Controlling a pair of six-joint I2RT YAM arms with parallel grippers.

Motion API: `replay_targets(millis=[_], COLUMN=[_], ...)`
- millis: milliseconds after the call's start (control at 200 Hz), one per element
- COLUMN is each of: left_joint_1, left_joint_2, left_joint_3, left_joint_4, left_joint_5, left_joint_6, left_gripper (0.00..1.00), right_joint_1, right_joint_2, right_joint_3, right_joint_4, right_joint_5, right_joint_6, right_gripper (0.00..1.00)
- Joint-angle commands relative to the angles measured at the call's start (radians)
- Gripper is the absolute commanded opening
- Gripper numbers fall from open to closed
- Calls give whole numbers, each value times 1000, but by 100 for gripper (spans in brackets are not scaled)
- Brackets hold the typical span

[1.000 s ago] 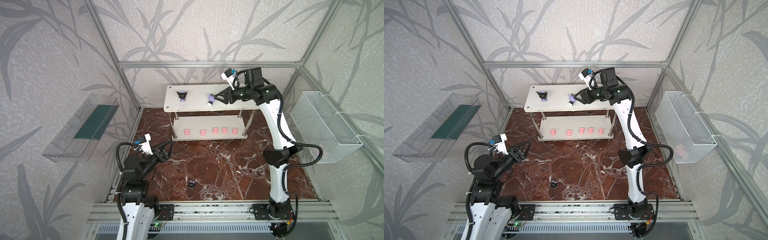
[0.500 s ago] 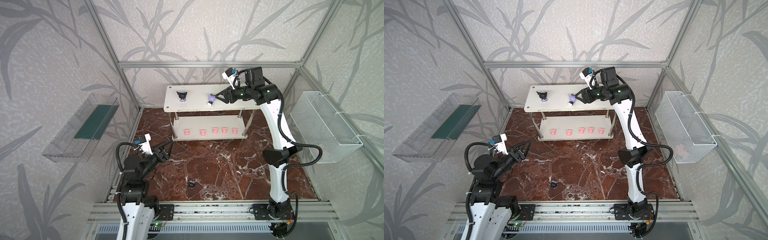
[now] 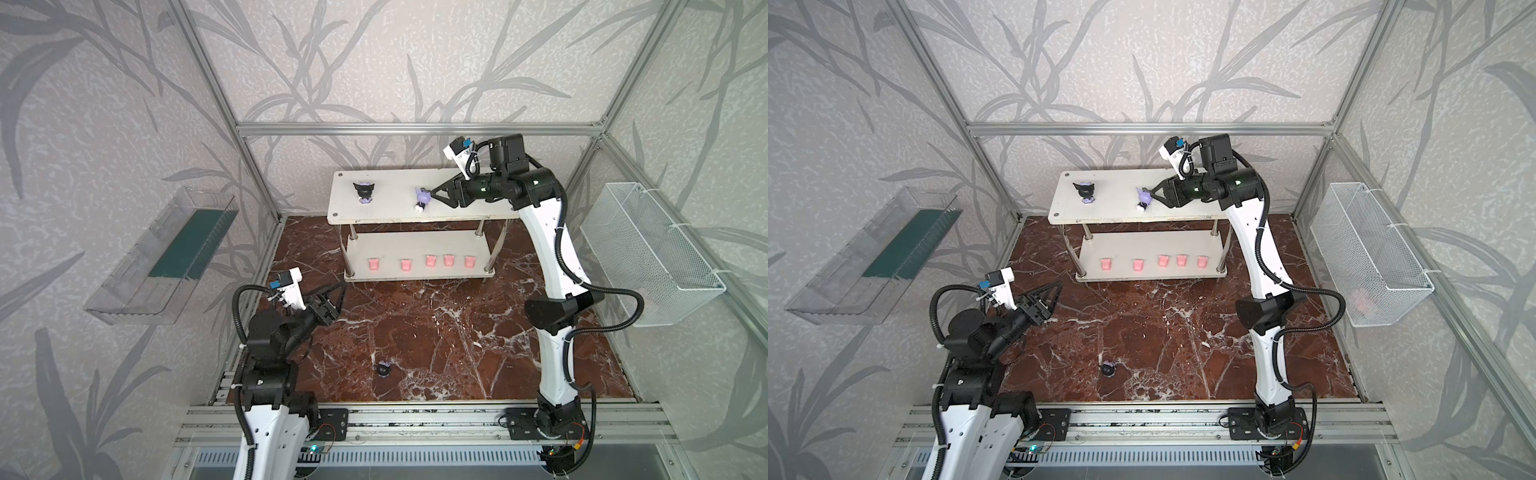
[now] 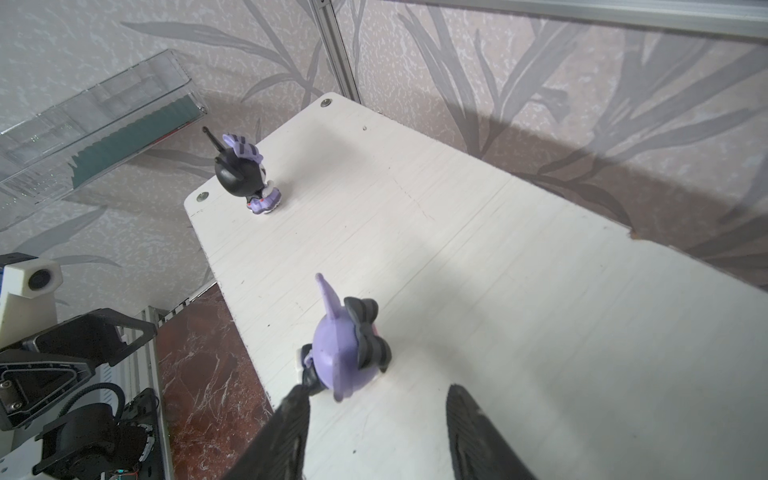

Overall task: Place and organize the plastic toys onto the shelf
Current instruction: 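Open the right gripper and hold it just above the placed purple figure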

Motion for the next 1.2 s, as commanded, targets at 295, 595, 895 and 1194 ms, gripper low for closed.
replay_targets(millis=[295,595,895,1194], left_joint_1=[0,0,0,1], left_joint_2=[-3,-3,-3,-3], left_joint_3=[-9,-11,-11,-11], left_joint_4=[27,27,29,29], left_joint_5=[11,10,9,11], left_joint_6=[-6,-5,-5,-5], left_gripper=[69,69,69,69], right_joint_1=[-4,-4,-7,-7], right_joint_2=[37,47,52,28], right_joint_3=[27,37,44,37], right_joint_4=[-3,10,25,-7], right_joint_5=[19,41,38,-31], right_joint_6=[-2,5,17,5], right_gripper=[54,54,54,54])
